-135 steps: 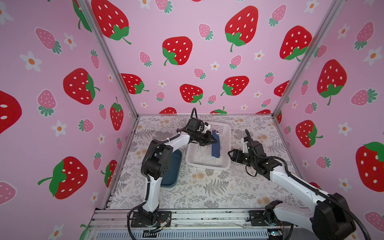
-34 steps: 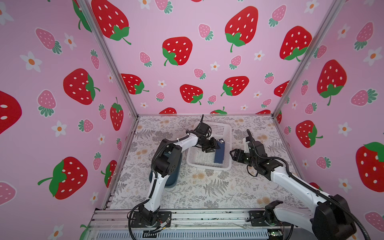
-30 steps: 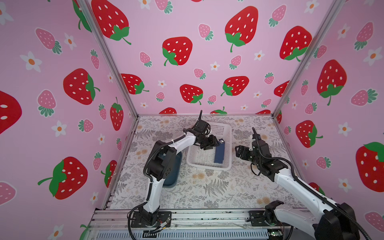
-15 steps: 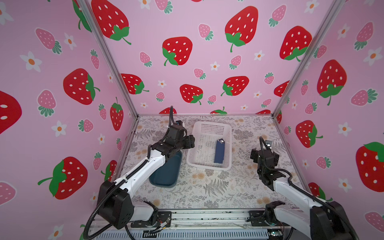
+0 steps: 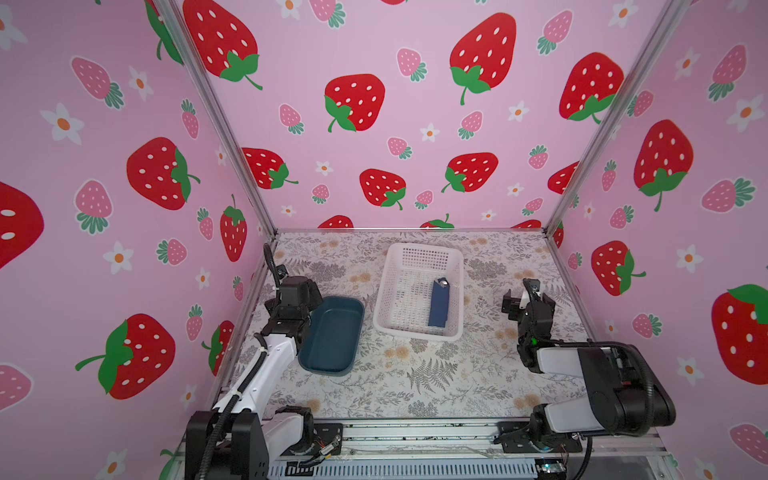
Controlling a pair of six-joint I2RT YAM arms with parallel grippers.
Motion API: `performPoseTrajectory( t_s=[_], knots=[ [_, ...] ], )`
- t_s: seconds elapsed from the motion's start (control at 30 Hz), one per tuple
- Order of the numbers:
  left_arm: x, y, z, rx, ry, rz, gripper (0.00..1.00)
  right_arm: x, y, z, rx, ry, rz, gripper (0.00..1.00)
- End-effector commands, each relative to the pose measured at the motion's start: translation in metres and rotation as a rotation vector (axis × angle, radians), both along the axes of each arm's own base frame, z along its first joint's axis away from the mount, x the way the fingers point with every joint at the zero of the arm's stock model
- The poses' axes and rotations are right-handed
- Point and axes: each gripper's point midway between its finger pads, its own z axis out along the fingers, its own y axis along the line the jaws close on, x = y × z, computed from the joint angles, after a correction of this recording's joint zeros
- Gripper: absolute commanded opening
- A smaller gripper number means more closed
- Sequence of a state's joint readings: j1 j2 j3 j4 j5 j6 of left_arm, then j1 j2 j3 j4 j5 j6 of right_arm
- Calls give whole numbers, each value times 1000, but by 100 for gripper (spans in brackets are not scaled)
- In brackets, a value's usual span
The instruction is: Place the utensils on the paper napkin and roll it up
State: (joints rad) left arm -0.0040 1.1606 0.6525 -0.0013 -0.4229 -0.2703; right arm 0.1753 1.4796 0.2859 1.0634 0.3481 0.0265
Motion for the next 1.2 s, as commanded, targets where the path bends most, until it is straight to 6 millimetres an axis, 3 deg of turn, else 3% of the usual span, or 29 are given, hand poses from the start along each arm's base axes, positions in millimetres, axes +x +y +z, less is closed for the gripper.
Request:
performPoseTrajectory(
  t_s=[0.0, 0.13, 0.27, 0.4, 0.47, 0.57, 0.7, 0.87, 1.03, 1.17],
  knots=[
    [17, 12, 3, 54, -43, -4, 99, -3, 18, 12, -8, -118, 131, 100],
    [29, 13, -15, 23, -73, -40, 99, -9, 16, 11, -4, -127, 128, 100],
    [42, 1, -18, 2, -127, -116, 99, 3, 5, 4, 11, -85, 41, 100],
    [56, -12, -21, -35, -107, -204, 98, 2, 3, 5, 13, -93, 37, 100],
    [58, -19, -19, -42, -128, -244, 97, 2, 3, 5, 13, -93, 38, 100],
    [57, -24, -1, -51, -307, -264, 99, 2, 3, 6, 13, -95, 37, 100],
    [65, -32, -2, -53, -259, -317, 98, 2, 3, 6, 13, -94, 36, 100],
    [51, -26, -19, -88, -141, -252, 97, 2, 3, 6, 12, -94, 38, 100],
    [46, -29, -14, -40, -188, -283, 98, 2, 3, 6, 12, -93, 37, 100],
    [42, -26, -31, -38, -114, -256, 97, 2, 3, 6, 12, -94, 37, 100]
  ],
)
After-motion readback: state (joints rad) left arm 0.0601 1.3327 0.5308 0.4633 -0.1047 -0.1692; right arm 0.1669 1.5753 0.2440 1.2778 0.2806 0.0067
